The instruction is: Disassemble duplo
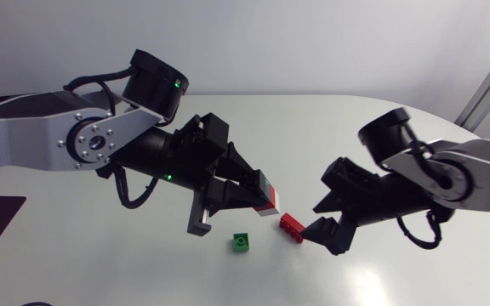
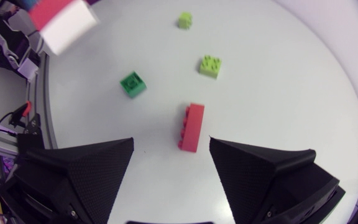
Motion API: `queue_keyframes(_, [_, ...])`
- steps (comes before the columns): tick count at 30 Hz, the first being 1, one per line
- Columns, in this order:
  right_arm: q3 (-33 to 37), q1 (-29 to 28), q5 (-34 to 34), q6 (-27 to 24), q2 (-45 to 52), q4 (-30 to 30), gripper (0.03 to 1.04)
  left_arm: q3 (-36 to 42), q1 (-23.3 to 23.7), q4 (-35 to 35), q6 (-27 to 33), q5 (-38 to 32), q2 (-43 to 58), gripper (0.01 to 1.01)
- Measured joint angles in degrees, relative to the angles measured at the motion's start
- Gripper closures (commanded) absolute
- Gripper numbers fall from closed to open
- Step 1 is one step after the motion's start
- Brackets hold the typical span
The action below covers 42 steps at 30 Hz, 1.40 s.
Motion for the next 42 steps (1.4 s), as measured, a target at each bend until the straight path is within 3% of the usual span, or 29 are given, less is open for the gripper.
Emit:
queue_keyframes(7, [0.04, 1.31, -9.07, -2.29, -11.04, -2.54, 0.08, 4.42, 0.35, -5.79, 0.0, 6.4, 2.49, 0.689])
queue_keyframes(13, [0.11, 6.12, -12.96, -2.97, -13.66, -4.92, 0.11, 6.08, 0.24, -8.41, 0.2, 8.81, 4.33, 0.689])
queue_keyframes(22, [1.9, 6.93, -15.41, -3.63, -12.41, -5.64, 0.22, 7.41, -1.62, -10.21, 0.22, 11.08, 5.09, 0.69])
queue_keyframes(31, [2.03, 6.93, -16.39, -3.63, -11.61, -5.66, 0.64, 7.65, -3.21, -10.47, 0.22, 11.1, 5.07, 0.69])
queue_keyframes(34, [2.03, 6.95, -16.57, -3.65, -11.63, -5.66, 0.82, 7.65, -3.69, -10.64, 0.22, 11.1, 5.07, 0.69])
queue_keyframes(42, [2.03, 8.09, -16.7, -5.38, -11.87, -7.15, 0.87, 7.67, -3.96, -12.04, -0.02, 11.56, 5.07, 0.69])
